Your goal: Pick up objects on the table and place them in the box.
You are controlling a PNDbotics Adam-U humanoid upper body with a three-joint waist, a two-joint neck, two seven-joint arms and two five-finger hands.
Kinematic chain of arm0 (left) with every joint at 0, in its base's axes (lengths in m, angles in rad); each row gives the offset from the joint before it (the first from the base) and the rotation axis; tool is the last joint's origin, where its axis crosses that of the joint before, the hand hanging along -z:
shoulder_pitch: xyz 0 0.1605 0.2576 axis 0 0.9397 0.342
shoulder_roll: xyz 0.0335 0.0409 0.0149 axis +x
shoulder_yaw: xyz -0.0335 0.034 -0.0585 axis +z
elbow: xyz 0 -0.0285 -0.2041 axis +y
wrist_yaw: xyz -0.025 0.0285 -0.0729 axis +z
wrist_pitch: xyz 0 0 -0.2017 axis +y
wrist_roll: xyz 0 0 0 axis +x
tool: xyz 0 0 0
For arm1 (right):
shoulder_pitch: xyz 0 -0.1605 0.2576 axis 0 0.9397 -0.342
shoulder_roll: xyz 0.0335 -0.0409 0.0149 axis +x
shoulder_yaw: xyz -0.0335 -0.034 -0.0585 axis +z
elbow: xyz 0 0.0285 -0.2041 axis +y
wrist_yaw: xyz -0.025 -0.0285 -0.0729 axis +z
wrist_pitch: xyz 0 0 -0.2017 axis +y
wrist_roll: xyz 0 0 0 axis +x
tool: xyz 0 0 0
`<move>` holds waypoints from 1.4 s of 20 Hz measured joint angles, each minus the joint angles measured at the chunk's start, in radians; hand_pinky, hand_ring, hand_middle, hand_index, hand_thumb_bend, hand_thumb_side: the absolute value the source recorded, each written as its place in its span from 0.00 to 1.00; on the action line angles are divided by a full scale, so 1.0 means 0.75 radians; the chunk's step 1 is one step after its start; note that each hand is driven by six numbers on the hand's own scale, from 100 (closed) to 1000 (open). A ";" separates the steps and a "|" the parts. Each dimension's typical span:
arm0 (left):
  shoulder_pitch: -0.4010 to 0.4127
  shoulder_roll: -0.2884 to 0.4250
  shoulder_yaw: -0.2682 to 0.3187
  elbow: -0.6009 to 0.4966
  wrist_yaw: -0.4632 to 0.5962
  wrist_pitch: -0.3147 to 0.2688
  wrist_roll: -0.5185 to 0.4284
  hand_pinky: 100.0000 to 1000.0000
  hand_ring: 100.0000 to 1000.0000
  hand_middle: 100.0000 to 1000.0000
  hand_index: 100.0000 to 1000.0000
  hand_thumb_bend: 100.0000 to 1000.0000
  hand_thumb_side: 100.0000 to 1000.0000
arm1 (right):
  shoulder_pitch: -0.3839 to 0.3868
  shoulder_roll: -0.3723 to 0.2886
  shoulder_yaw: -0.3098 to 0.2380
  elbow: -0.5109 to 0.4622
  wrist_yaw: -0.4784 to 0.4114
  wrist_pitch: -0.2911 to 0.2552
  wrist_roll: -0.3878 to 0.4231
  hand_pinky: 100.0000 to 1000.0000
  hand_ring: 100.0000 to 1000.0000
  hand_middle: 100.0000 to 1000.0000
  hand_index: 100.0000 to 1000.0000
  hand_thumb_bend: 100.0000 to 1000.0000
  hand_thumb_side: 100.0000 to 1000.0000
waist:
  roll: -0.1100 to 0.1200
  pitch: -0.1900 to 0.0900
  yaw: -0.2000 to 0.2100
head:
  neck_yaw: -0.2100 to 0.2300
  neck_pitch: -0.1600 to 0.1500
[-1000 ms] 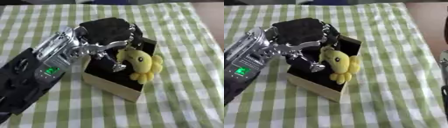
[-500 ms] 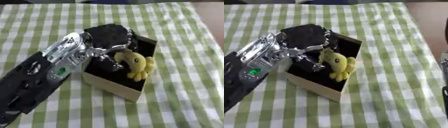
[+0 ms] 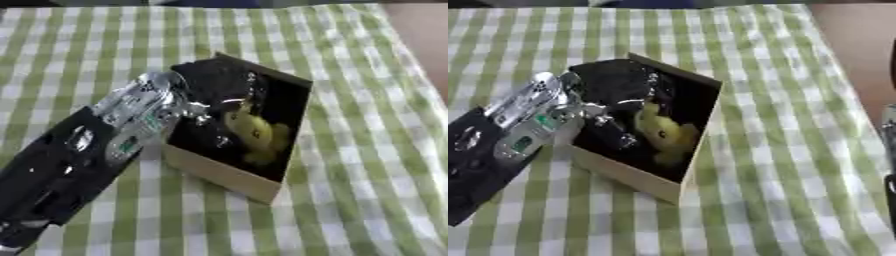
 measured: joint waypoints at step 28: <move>0.177 0.133 0.536 -0.599 0.866 0.417 0.679 0.50 0.63 0.68 0.78 0.12 0.35 | -0.014 0.003 -0.004 0.000 -0.001 -0.009 -0.006 0.74 0.76 0.67 0.85 0.00 1.00 | 0.001 -0.010 0.034 | -0.035 0.010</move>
